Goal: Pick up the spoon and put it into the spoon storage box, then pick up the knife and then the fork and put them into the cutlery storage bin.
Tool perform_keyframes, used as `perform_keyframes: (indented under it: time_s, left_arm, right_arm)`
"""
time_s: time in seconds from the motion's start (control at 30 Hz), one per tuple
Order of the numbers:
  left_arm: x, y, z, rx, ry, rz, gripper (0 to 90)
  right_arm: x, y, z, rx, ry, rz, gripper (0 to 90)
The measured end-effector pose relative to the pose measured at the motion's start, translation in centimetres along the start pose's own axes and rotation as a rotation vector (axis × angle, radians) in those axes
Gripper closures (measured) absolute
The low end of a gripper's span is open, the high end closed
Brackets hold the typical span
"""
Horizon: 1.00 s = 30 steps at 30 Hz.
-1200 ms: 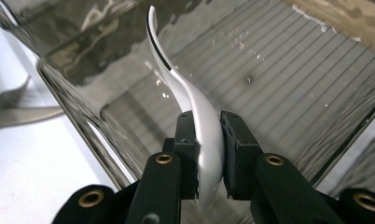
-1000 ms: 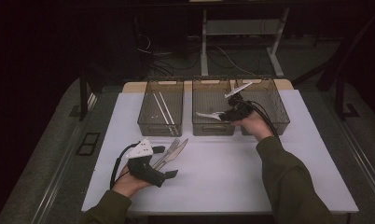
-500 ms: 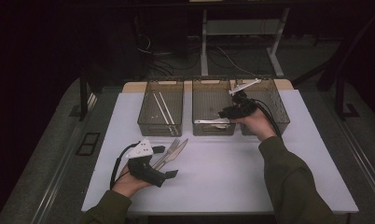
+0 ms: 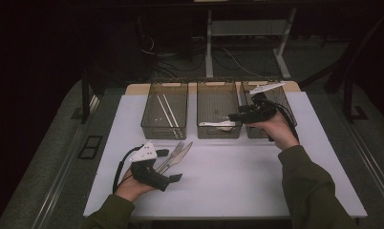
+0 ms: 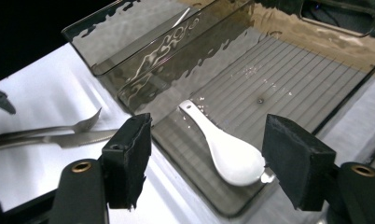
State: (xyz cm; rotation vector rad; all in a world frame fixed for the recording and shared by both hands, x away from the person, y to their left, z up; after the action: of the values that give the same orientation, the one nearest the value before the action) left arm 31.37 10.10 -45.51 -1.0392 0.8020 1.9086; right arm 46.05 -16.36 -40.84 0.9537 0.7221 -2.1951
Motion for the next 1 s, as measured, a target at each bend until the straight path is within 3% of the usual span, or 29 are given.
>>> perform_keyframes:
  time_s: [0.23,0.53,0.8,1.0]
  left_arm:
    - [0.0,0.0,0.0,-0.002,-0.003,-0.001,0.0]
    - [0.0,0.0,0.0,-0.008,-0.005,0.0,0.0]
    - [0.0,0.0,0.1,-0.015,-0.005,0.002,0.0]
    - [-0.2,-0.5,0.7,-0.054,0.009,0.0,0.0]
  right_arm:
    - [1.0,-0.8,2.1,-0.002,0.037,0.043,29.8]
    - [3.1,-2.0,4.0,-0.018,0.085,0.04,25.2]
    - [5.9,-2.5,5.2,0.008,0.085,0.043,20.3]
    - [8.2,-2.8,6.0,0.041,0.076,0.056,19.4]
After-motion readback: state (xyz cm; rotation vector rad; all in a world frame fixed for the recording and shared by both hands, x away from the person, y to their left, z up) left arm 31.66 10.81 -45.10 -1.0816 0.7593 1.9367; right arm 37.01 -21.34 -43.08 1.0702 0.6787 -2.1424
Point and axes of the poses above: each handheld gripper's, and its own axes: z roughly backward along the jaws, x roughly out of its underside, y roughly to its right, the point moved 8 cm from there along -z, roughly forward along the jaws, and after that the axes turned 1 degree about z, right-handed, at the moved point
